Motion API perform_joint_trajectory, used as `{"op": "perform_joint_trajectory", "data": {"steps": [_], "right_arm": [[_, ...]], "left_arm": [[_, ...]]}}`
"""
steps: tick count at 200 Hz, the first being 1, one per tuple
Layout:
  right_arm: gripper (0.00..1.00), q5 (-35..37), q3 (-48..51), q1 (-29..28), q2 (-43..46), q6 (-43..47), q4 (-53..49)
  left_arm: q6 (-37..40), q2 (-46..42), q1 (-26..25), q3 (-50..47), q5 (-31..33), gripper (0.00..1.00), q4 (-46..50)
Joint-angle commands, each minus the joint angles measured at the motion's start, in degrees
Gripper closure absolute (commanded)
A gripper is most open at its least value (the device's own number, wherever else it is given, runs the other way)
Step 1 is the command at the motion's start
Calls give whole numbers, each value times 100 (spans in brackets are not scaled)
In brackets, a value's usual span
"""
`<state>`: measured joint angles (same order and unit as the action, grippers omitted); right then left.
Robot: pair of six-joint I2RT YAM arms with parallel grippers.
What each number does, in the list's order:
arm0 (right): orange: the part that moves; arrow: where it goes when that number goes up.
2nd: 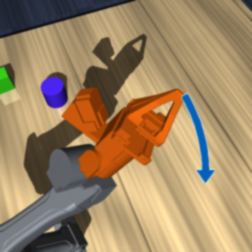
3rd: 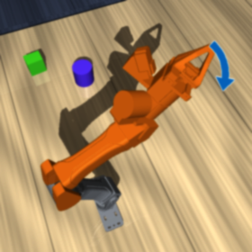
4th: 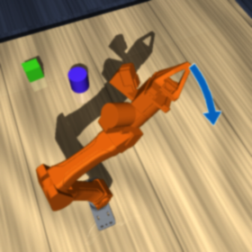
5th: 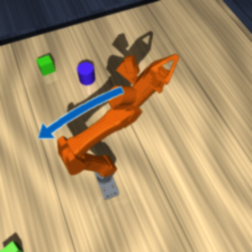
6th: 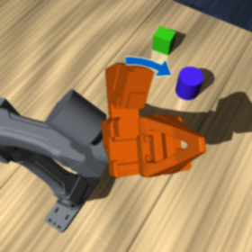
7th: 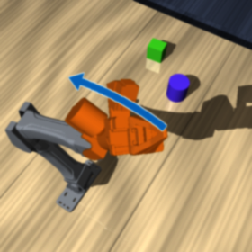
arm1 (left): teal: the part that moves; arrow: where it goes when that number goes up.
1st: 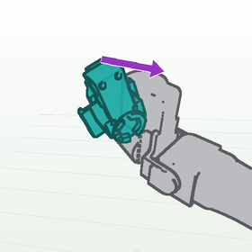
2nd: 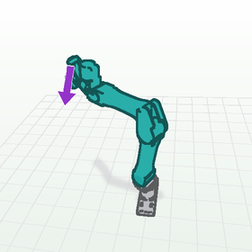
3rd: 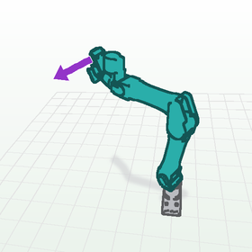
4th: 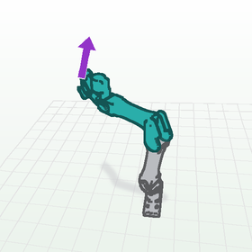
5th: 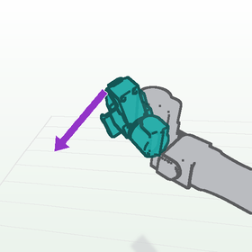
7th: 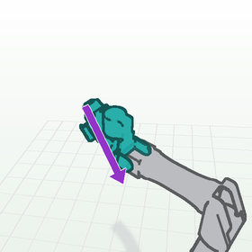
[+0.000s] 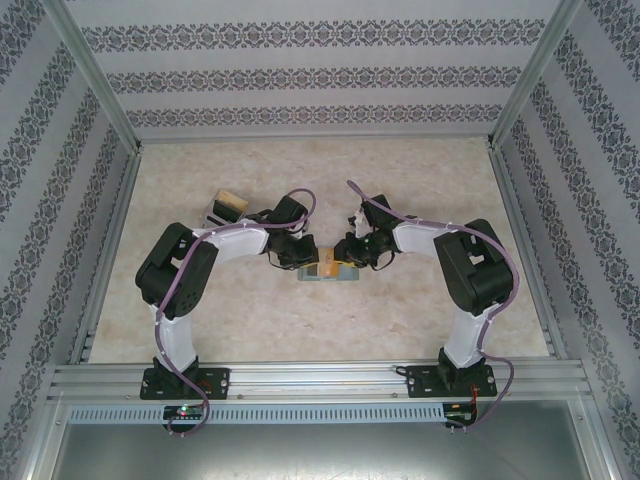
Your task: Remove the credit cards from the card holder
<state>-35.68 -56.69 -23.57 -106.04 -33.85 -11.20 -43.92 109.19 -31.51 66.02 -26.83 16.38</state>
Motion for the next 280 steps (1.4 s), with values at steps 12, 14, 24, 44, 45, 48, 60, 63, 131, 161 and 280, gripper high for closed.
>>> {"op": "perform_joint_trajectory", "data": {"steps": [12, 14, 24, 44, 45, 48, 60, 63, 131, 161, 280], "right_arm": [[74, -240, -112, -33, -154, 132, 98], [74, -249, -114, -33, -154, 133, 109], [74, -280, -100, -33, -146, 108, 163], [77, -274, -109, -34, -145, 84, 190], [77, -269, -107, -30, -145, 82, 189], [78, -260, -114, -34, -145, 82, 200], [81, -208, -104, -23, -119, 69, 212], [82, -196, -106, -24, -112, 66, 206], [100, 309, 310, 113, 575, 235, 159], [100, 372, 629, 255, 1031, 432, 86], [100, -1061, 848, 507, 2090, -101, 947]], "left_arm": [[9, 185, -57, -130, 473, 89, 497], [14, 183, -60, -135, 480, 90, 497], [7, 188, -57, -164, 506, 90, 498], [3, 205, -58, -186, 518, 90, 513], [5, 206, -57, -186, 519, 90, 519], [2, 201, -57, -186, 522, 90, 516], [6, 210, -57, -174, 521, 90, 520], [5, 224, -57, -175, 521, 90, 516], [-30, 131, -57, -105, 565, 84, 568], [-71, -38, -58, -83, 534, 76, 498], [-785, -1660, 377, -1049, -597, 20, -1485]]}}
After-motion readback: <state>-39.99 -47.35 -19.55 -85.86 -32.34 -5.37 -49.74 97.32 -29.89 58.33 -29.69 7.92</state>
